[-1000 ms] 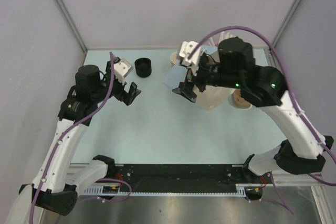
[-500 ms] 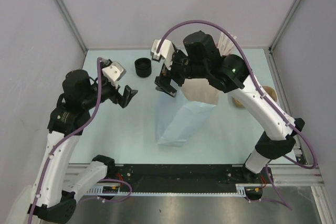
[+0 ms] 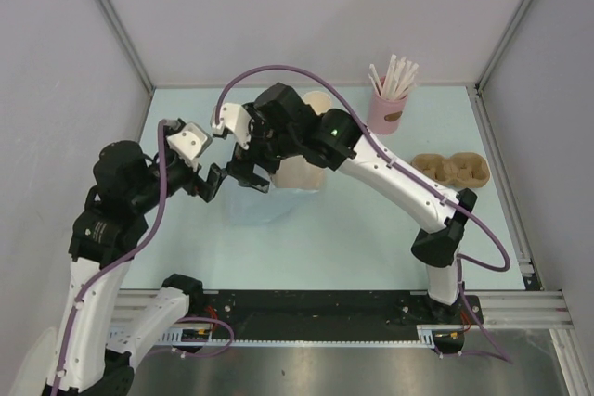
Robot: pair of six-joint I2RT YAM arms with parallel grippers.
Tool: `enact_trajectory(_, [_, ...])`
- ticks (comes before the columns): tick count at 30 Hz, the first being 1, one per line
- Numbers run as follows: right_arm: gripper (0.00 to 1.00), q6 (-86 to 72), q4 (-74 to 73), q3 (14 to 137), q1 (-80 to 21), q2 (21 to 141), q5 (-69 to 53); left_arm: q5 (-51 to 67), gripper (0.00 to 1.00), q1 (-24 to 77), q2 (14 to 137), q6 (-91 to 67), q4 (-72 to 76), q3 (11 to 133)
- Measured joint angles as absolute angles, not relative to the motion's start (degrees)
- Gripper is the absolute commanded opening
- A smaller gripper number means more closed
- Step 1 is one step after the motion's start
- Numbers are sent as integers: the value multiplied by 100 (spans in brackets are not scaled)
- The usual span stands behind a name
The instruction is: Pack the takeout coffee
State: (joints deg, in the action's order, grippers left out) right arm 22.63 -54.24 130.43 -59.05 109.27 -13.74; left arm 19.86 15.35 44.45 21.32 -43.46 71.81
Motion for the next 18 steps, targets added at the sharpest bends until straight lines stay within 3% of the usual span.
enact_trajectory(18, [99,2515,-5529,13144,-6112,11618,-1457,1297,91,1533,3957,2342,-4692,7384])
